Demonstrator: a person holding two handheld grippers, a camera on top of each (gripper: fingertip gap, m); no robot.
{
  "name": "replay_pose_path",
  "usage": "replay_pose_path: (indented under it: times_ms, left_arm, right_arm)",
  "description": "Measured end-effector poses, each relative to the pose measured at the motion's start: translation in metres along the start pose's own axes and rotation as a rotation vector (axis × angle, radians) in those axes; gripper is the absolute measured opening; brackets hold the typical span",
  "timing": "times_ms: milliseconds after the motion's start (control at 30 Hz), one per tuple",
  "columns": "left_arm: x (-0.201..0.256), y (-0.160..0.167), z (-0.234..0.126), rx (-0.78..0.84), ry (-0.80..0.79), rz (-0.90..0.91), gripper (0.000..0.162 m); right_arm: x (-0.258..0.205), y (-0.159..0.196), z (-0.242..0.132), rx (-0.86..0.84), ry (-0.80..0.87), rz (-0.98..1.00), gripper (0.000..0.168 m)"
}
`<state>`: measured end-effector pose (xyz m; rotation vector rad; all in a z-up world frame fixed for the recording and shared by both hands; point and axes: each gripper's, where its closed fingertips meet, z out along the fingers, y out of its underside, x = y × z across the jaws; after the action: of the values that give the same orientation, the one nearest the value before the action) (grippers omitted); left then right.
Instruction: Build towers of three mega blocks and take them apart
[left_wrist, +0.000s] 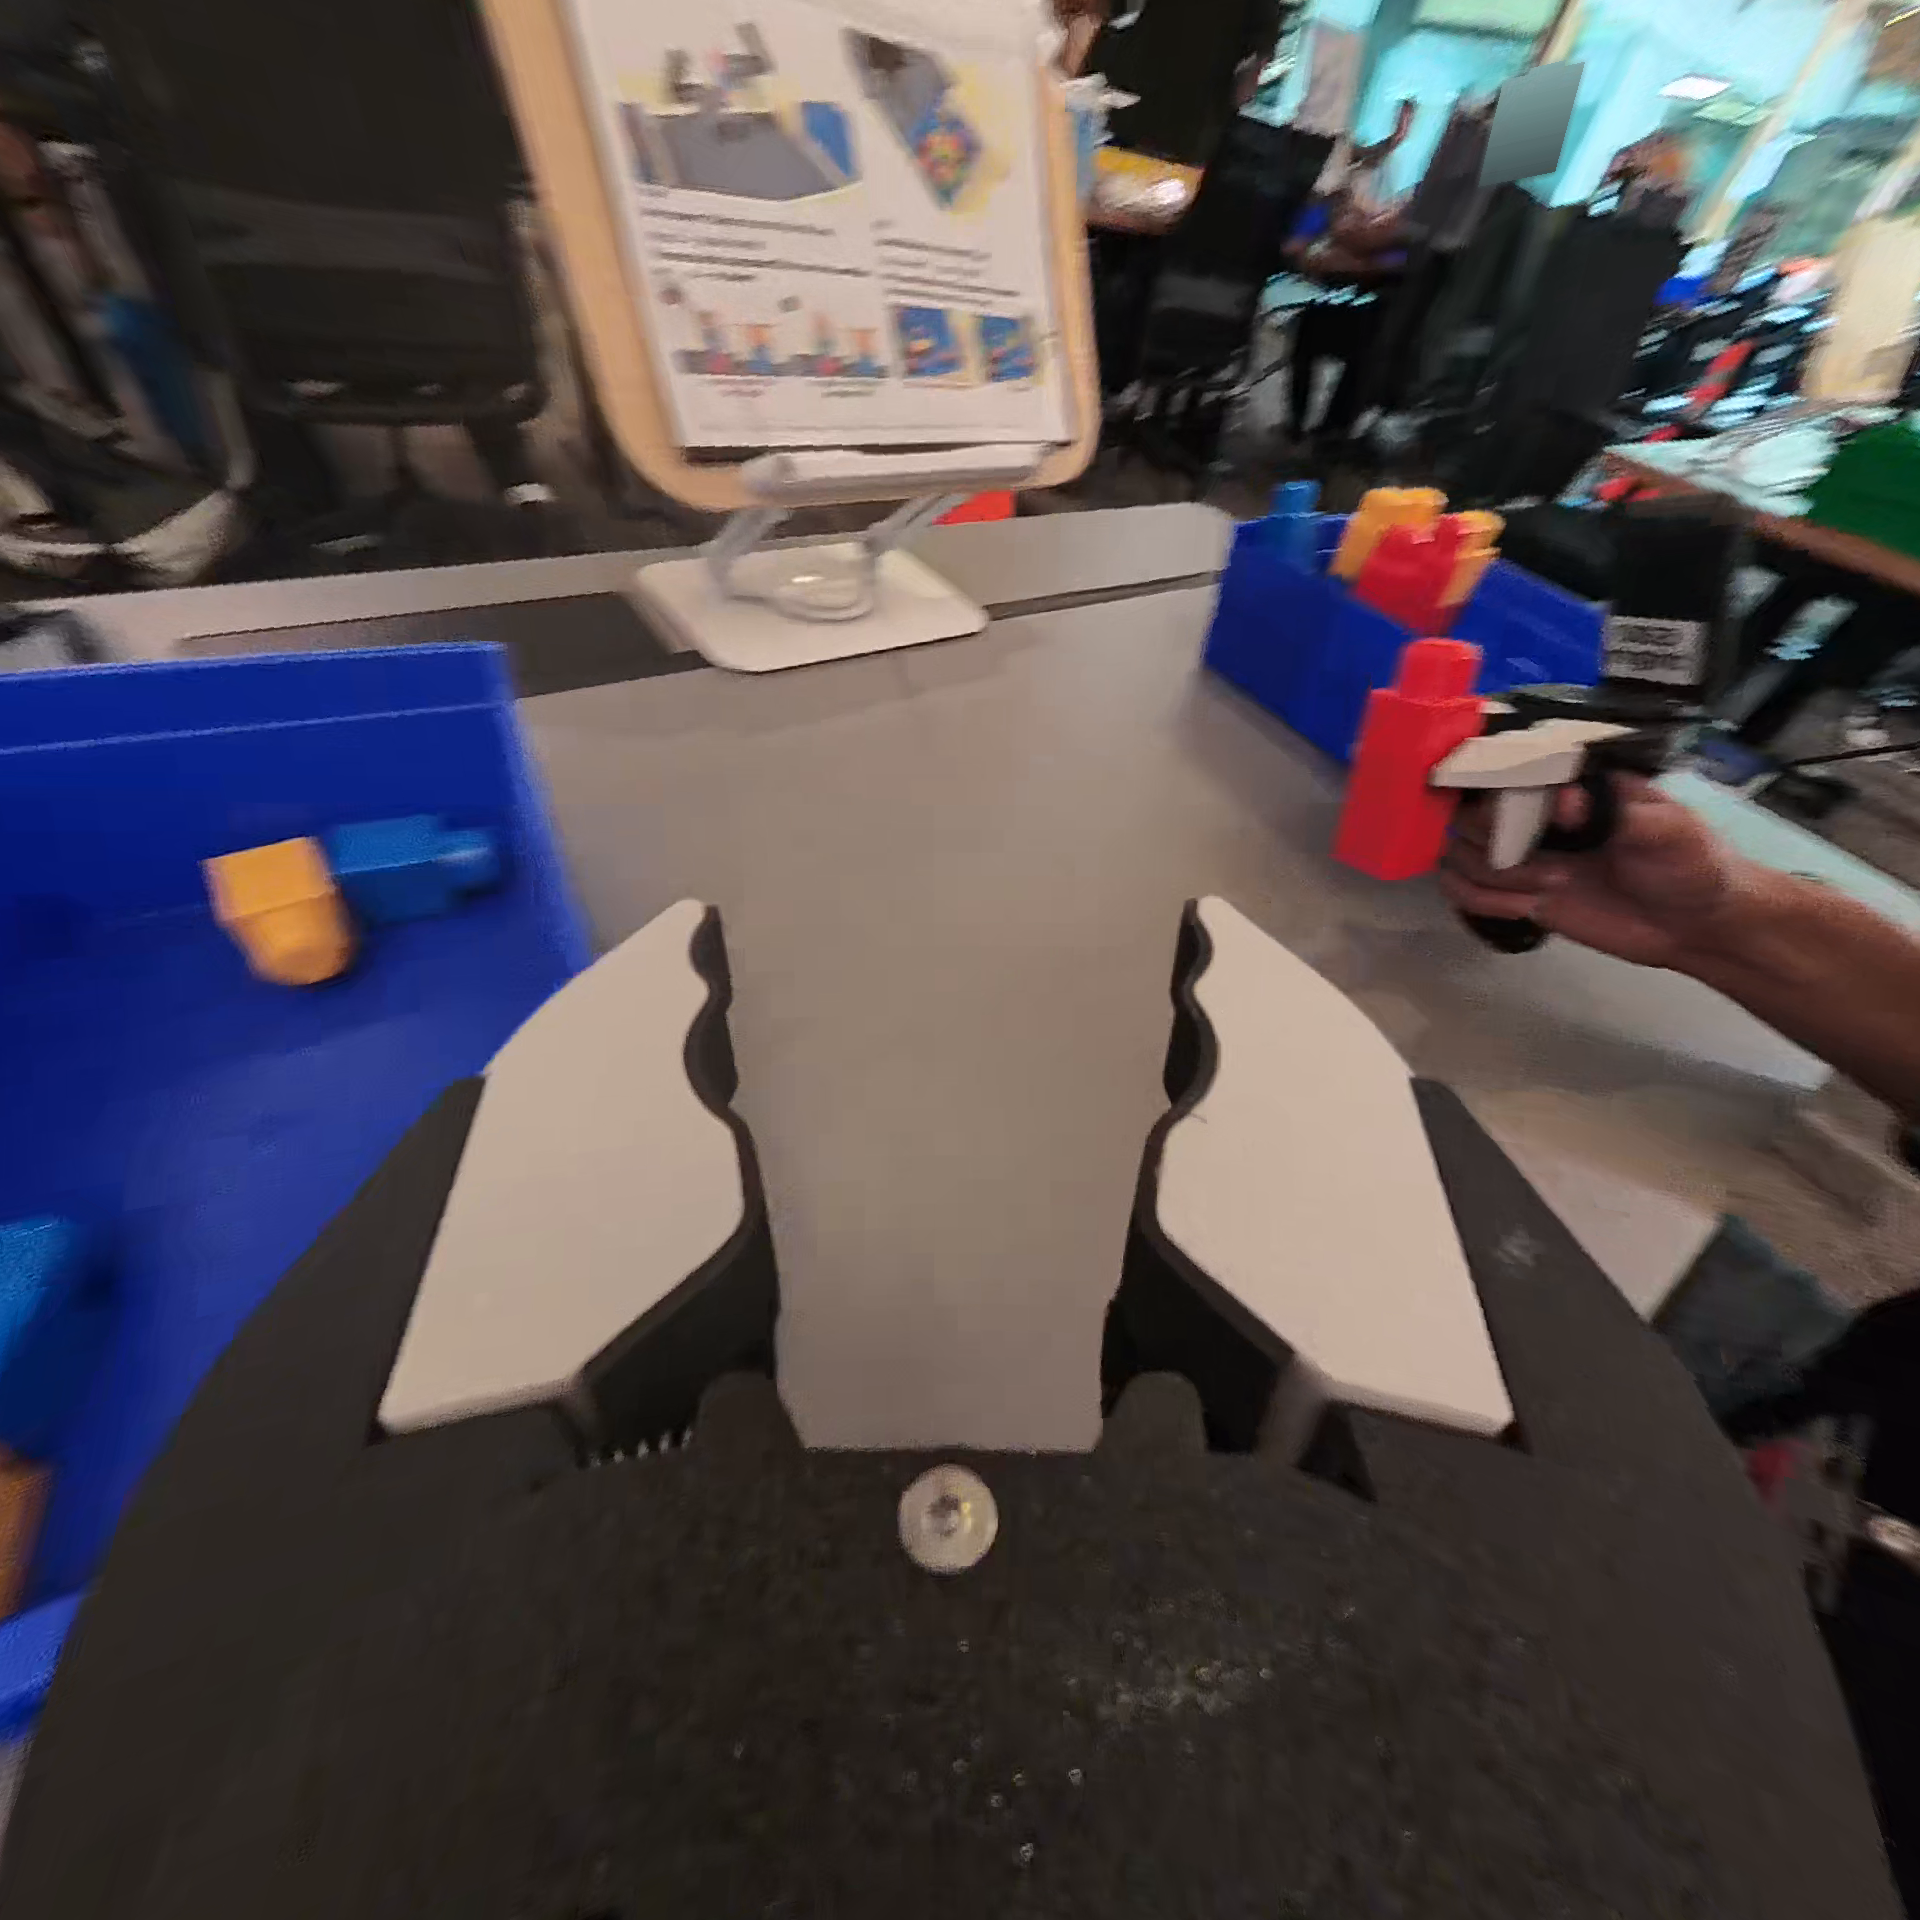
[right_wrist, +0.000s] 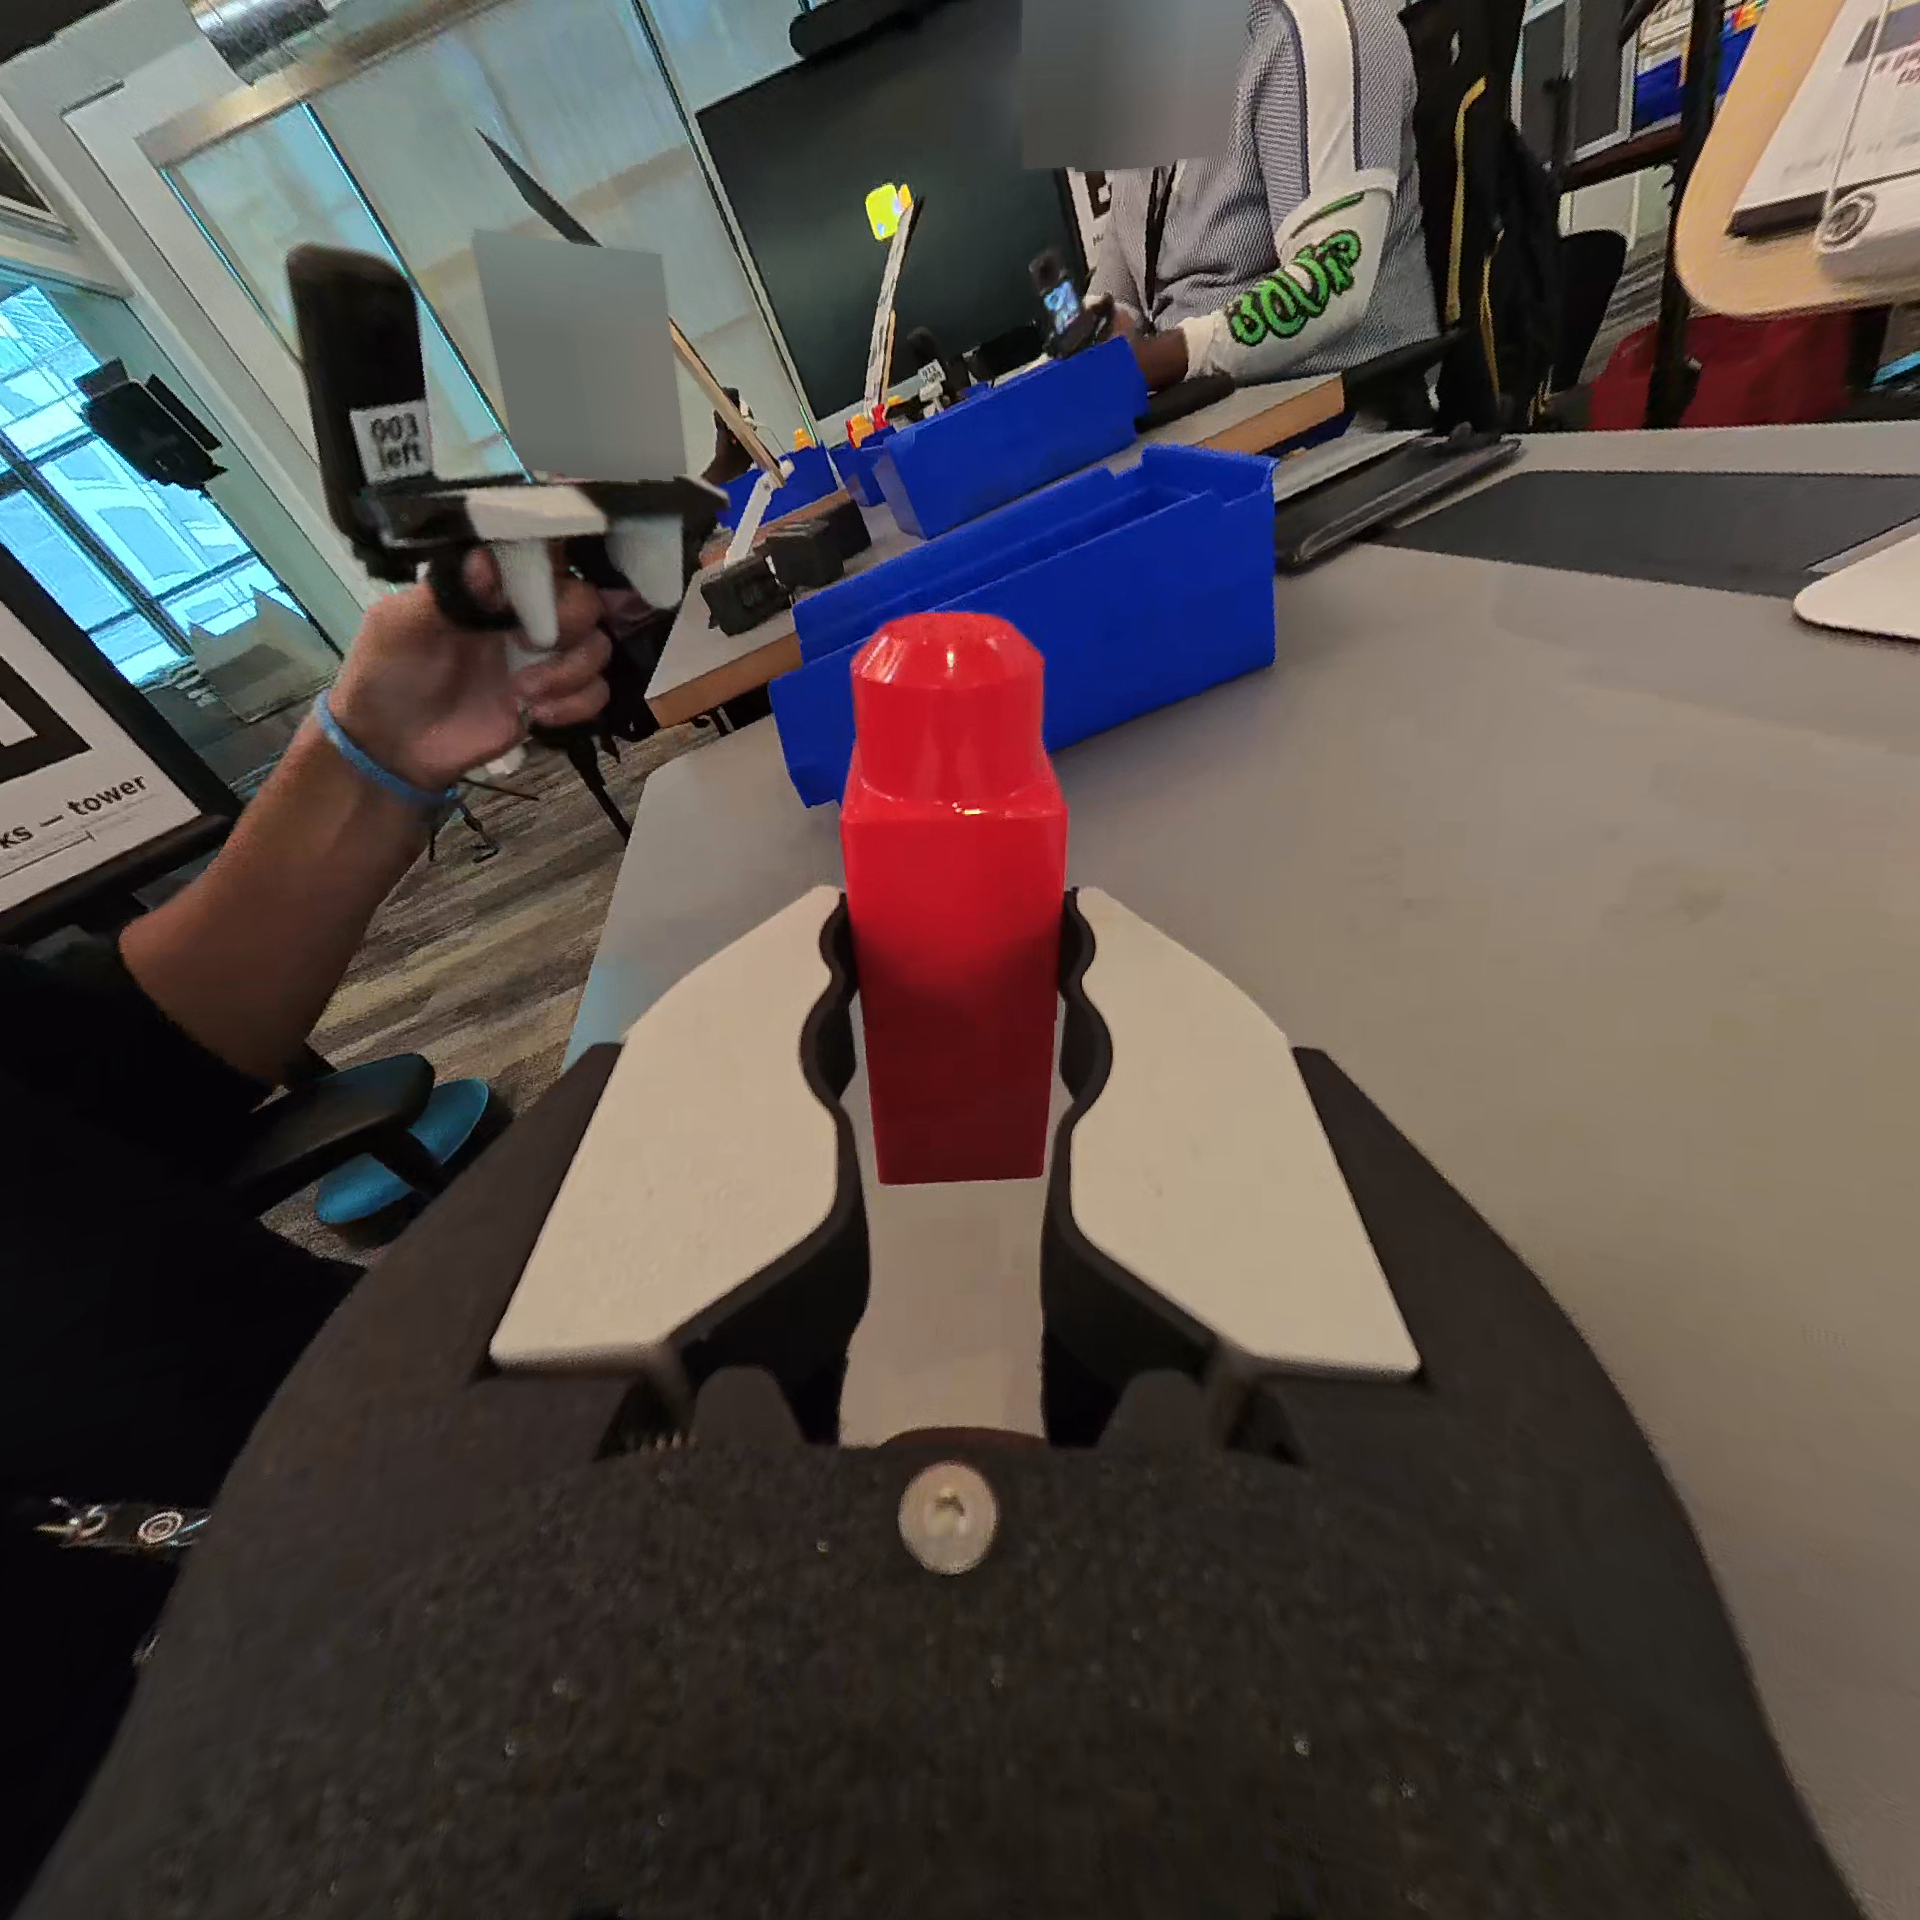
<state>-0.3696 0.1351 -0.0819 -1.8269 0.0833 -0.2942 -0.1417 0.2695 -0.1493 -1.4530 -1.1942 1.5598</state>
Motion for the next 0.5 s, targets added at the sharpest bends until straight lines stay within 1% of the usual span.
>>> replay_pose_path:
  times_ms: [33, 67, 167, 233, 300, 367, 400, 467, 500]
  left_arm:
    - [-0.018, -0.002, -0.003, -0.026, -0.054, -0.002, 0.079]
    - [-0.035, -0.002, -0.004, -0.073, -0.097, -0.006, 0.087]
    - [-0.093, 0.002, -0.001, -0.221, -0.287, 0.064, 0.087]
    - [-0.121, 0.0, -0.004, -0.249, -0.388, 0.111, 0.081]
    - [-0.143, 0.0, -0.004, -0.269, -0.428, 0.148, 0.075]
    - [-0.169, 0.008, -0.003, -0.376, -0.475, 0.146, 0.082]
    - [-0.178, 0.009, 0.001, -0.405, -0.464, 0.145, 0.081]
    - [-0.188, 0.008, 0.013, -0.445, -0.402, 0.124, 0.075]
    - [-0.194, 0.008, 0.02, -0.471, -0.38, 0.113, 0.076]
  right_arm:
    - [0.0, 0.001, 0.001, -0.002, -0.004, 0.0, 0.036]
    - [-0.001, 0.001, 0.002, -0.006, -0.007, -0.001, 0.036]
    - [-0.001, 0.004, 0.004, -0.026, 0.001, -0.016, 0.036]
    - [-0.001, 0.004, 0.002, -0.033, 0.012, -0.032, 0.036]
    - [0.0, 0.002, 0.001, -0.031, 0.018, -0.038, 0.036]
    - [0.001, 0.0, -0.001, -0.024, 0.02, -0.036, 0.036]
    - [0.002, -0.001, -0.001, -0.021, 0.019, -0.03, 0.036]
    - [0.003, 0.0, -0.001, -0.017, 0.012, -0.014, 0.036]
    - [0.004, 0.002, -0.001, -0.019, 0.008, -0.007, 0.036]
